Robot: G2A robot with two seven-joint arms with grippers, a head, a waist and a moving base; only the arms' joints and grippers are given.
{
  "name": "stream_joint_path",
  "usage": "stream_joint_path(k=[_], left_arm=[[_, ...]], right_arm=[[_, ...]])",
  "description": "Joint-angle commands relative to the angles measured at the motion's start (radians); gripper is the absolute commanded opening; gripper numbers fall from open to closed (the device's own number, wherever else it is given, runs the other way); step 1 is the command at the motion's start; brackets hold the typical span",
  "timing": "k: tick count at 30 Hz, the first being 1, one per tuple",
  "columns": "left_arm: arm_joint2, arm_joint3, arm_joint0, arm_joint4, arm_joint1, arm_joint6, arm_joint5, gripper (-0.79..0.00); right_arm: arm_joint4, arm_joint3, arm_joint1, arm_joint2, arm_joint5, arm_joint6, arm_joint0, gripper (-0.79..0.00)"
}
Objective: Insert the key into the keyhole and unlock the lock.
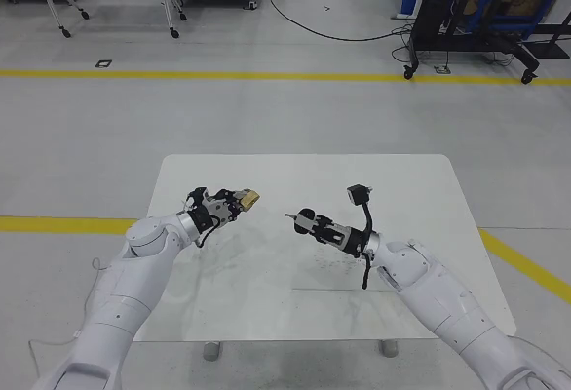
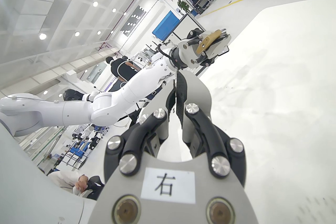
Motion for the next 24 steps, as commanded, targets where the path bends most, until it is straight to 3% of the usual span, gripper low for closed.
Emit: stream_joint_path(k=[1,9,13,18,24], left_arm=[[0.000,0.000,0.000,0.000,0.000,0.000,0.001,-0.785],[0.019,-0.026,0.046,0.028,-0.004,0.042,-0.034,-0.785],[0.038,-0.050,0.043,0.042,-0.011,0.044,-0.070,-0.785],[0.047,-0.077,0.054,0.108,-0.013,0.086,-0.173,-0.785],[0.044,-0.082,0.057,0.136,-0.011,0.104,-0.198,-0.785]], right_arm=[[0.000,0.000,0.000,0.000,0.000,0.000,0.000,-0.785],[-0.002,-0.005,-0.001,-0.002,0.010,-0.001,-0.004,-0.785],[-0.059,-0.031,-0.008,-0.007,0.201,-0.068,-0.023,-0.785],[-0.149,-0.182,-0.013,-0.010,0.421,-0.177,-0.080,-0.785],[-0.149,-0.228,-0.011,0.002,0.452,-0.196,-0.101,-0.785]])
